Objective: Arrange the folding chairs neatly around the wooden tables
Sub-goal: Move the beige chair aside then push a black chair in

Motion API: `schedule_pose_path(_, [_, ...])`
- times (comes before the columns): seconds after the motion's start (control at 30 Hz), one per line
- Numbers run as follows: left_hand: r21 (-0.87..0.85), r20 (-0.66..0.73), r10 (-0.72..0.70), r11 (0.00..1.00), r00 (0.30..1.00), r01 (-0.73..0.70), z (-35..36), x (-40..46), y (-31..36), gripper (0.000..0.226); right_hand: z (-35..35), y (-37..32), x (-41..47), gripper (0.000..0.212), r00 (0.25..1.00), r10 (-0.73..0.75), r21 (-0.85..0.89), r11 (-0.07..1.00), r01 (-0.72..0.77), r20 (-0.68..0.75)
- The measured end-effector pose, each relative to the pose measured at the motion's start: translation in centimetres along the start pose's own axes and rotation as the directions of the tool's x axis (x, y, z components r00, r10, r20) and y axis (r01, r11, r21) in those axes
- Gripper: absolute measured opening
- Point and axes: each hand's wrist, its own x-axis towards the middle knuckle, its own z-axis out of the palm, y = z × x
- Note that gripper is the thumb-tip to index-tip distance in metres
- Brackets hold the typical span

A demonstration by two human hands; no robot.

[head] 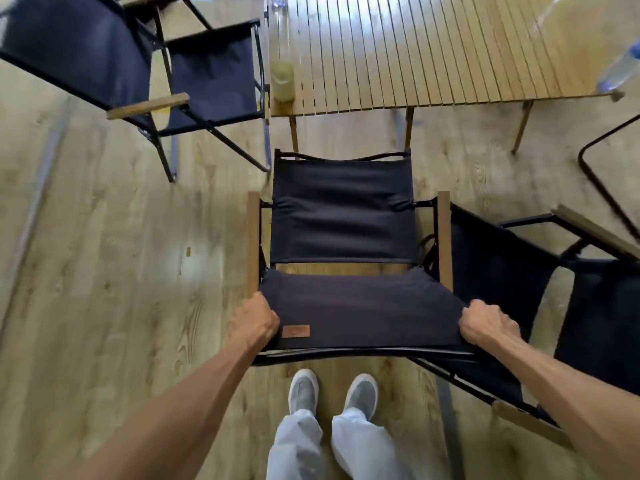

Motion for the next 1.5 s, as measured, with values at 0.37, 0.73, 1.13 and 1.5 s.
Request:
schedule_pose_path(0.37, [0.049, 0.065, 0.044, 0.998, 0.997, -0.047, -2.8, 6.2, 7.6, 0.029, -6.7, -1.0, 7.9, 0.028, 0.998, 0.016, 0.012, 1.0, -0.015, -0.058])
schedule_pose_path(0.73, [0.235, 0.214, 0.111, 0.958, 0.97, -0.161, -4.3, 7.6, 9.2, 0.034, -8.8, -1.3, 9.3, 0.024, 0.988, -0.015, -0.01, 1.0, 0.014, -0.151])
schedule_pose_path(1.13, [0.381, 0.099, 0.676, 0.652, 0.73, -0.655, -5.9, -10.3, 22.5, 0.03, -14.0, 9.0, -0.3, 0.014, 0.966, -0.018, 0.079, 0.996, 0.039, -0.257])
schedule_pose_path(1.5, [0.412, 0.192, 0.673, 0.606, 0.714, -0.681, 6.3, -29.9, 34.3, 0.028, -12.4, 26.7, -1.2, 0.021, 0.95, -0.144, 0.075, 0.983, 0.17, -0.278])
